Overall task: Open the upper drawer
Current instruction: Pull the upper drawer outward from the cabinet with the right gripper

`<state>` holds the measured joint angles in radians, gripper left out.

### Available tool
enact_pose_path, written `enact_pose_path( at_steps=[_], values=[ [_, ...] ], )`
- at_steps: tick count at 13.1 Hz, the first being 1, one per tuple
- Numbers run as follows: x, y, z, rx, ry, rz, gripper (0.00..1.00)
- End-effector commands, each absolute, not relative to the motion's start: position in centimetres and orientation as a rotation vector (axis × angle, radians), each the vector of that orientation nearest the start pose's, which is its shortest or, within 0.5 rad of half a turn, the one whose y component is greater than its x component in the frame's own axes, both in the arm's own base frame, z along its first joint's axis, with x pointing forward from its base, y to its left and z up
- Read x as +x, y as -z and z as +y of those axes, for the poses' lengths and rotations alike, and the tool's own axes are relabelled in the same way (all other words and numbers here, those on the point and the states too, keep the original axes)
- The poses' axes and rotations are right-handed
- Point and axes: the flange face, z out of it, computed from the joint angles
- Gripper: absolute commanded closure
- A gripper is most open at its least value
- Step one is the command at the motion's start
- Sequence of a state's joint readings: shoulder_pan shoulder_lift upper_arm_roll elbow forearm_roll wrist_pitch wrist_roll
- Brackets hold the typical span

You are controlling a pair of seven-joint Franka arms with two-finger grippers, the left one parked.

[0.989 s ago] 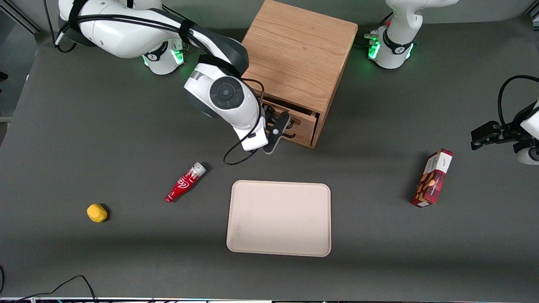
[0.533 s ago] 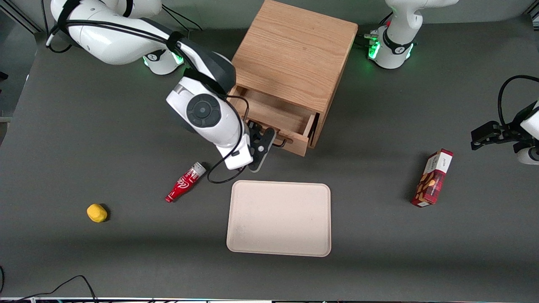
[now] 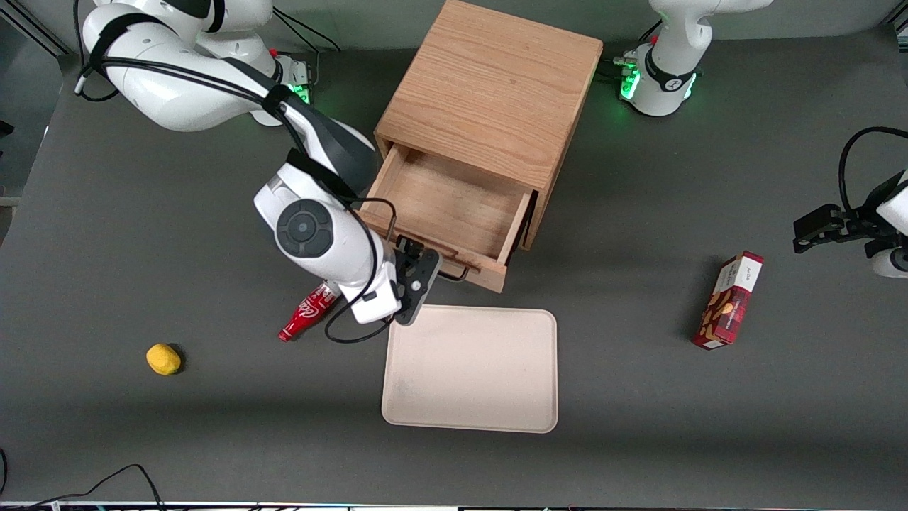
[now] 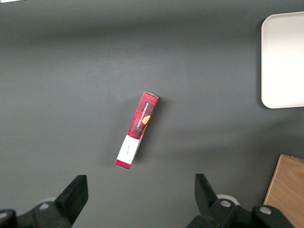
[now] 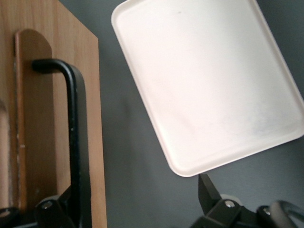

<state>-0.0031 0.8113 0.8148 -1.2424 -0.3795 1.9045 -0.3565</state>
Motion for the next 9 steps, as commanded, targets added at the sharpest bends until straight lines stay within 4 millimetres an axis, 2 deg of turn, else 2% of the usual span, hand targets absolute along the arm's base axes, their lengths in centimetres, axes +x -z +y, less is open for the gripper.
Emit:
enact_pose_path(
  at_steps=[1,3,7,9],
  values=[
    [65.4,-38.0,36.8,-2.501,0.088,-1.536,0.00],
    [66.6,-38.0,35.9,-2.502,0.111,-1.507,0.00],
    [67.6,-38.5,35.0,-2.490,0.119,-1.432,0.00],
    [67.8,-38.7,34.9,-2.470,0.134,-1.457,0.00]
  ],
)
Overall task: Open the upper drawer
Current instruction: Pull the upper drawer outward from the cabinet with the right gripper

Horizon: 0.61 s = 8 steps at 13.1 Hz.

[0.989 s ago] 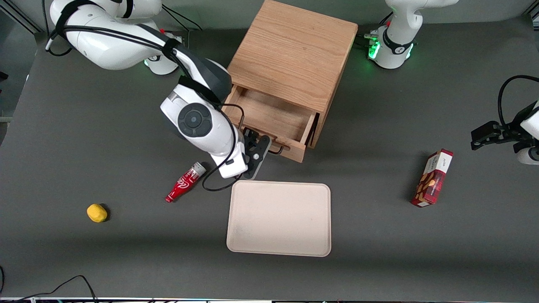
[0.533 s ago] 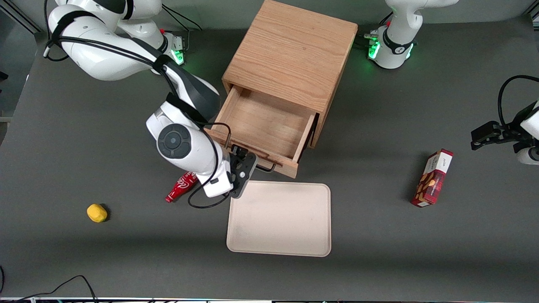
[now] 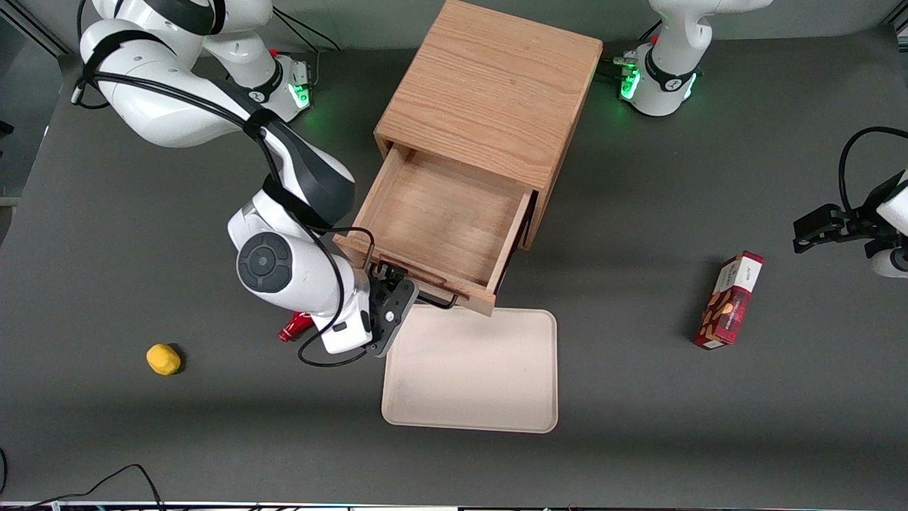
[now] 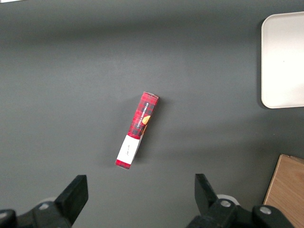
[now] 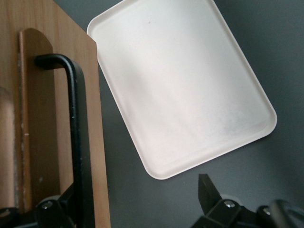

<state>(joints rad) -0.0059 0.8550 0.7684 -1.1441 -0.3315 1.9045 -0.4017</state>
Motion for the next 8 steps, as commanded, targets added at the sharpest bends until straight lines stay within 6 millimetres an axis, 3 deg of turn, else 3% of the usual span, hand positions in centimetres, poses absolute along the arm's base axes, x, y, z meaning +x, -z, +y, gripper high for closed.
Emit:
enact_pose_path(
  at_steps=[1,8],
  values=[
    [68.2,-38.6,34.5,-2.462,0.145,-1.470,0.00],
    [69.7,-38.8,33.3,-2.449,0.189,-1.472,0.00]
  ],
)
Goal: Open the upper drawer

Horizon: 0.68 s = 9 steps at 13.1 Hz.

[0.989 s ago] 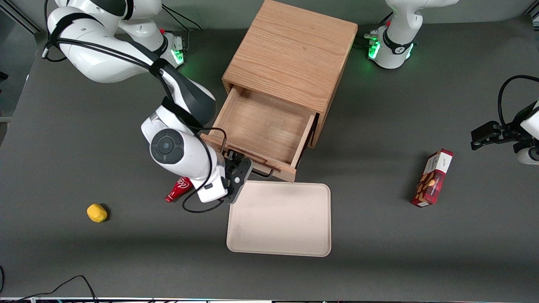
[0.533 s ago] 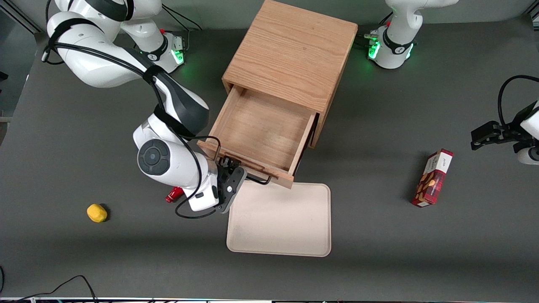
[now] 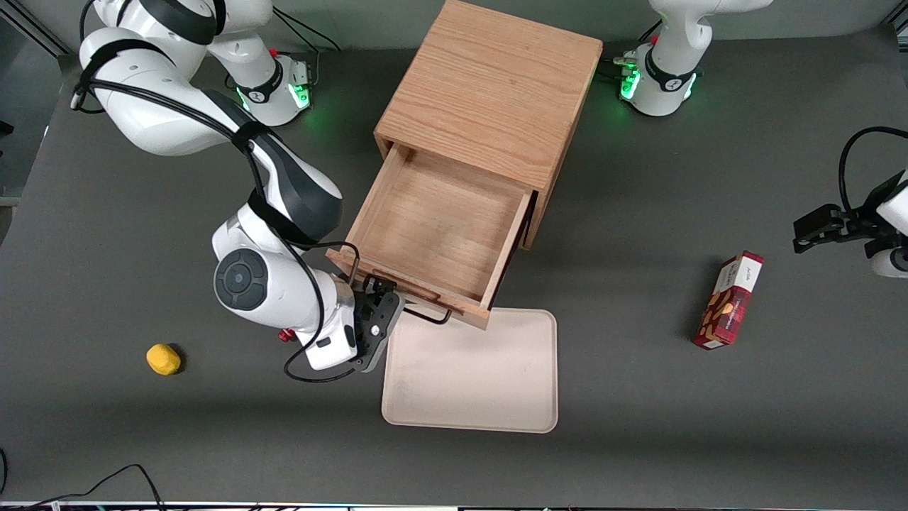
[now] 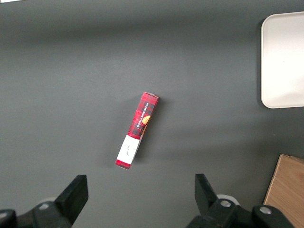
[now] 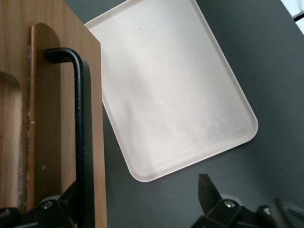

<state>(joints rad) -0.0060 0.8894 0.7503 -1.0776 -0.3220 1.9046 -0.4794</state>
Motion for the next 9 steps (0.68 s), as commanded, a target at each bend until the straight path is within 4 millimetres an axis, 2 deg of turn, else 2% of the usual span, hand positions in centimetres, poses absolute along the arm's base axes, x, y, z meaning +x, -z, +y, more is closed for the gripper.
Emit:
enact_pose_path(
  at_steps=[1,3,4,5,7,8,9],
  values=[
    [69.7,-38.7,33.3,-2.453,0.181,-1.461,0.00],
    [69.7,-40.1,32.9,-2.456,0.184,-1.381,0.00],
    [70.0,-41.0,32.0,-2.468,0.185,-1.321,0.00],
    [69.8,-42.7,31.6,-2.493,0.192,-1.292,0.00],
    [69.3,-46.0,28.7,-2.588,0.105,-1.133,0.00],
    [68.4,-49.4,27.3,-2.662,0.086,-1.026,0.00],
    [67.9,-52.5,24.8,-2.793,0.075,-0.855,0.00]
  ],
)
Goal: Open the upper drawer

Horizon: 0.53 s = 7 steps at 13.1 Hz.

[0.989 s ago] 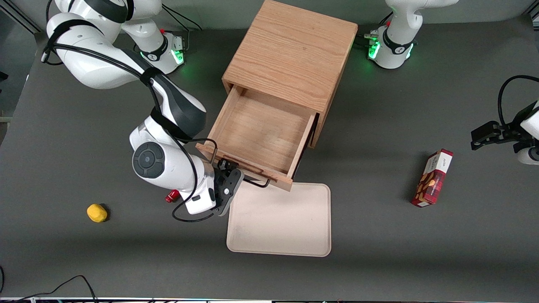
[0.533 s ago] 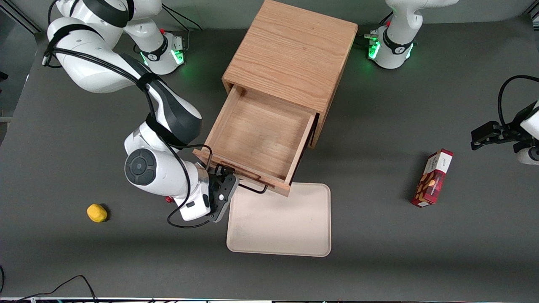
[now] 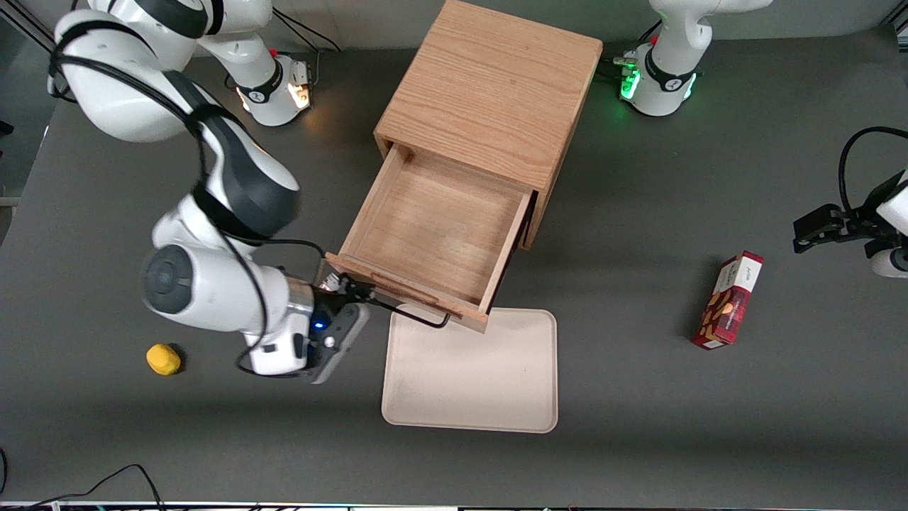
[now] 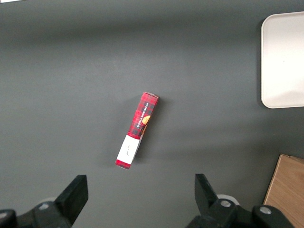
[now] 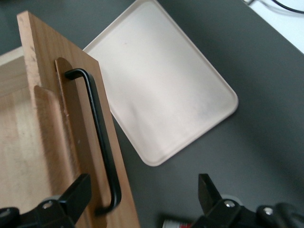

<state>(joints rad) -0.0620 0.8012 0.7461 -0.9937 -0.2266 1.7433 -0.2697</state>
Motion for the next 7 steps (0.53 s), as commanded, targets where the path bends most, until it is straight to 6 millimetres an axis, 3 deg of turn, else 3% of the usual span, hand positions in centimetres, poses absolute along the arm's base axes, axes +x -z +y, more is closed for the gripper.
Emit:
enact_pose_path(
  at_steps=[1,3,5,6,7],
  values=[
    [67.0,-55.0,22.2,-2.891,0.025,-0.682,0.00],
    [64.3,-58.8,18.3,-3.030,-0.058,-0.277,0.00],
    [60.3,-60.5,18.0,-3.086,-0.074,0.394,0.00],
    [58.8,-60.3,17.6,-3.101,-0.073,0.499,0.00],
    [58.0,-59.6,15.4,-3.106,-0.083,0.550,0.00]
  ],
)
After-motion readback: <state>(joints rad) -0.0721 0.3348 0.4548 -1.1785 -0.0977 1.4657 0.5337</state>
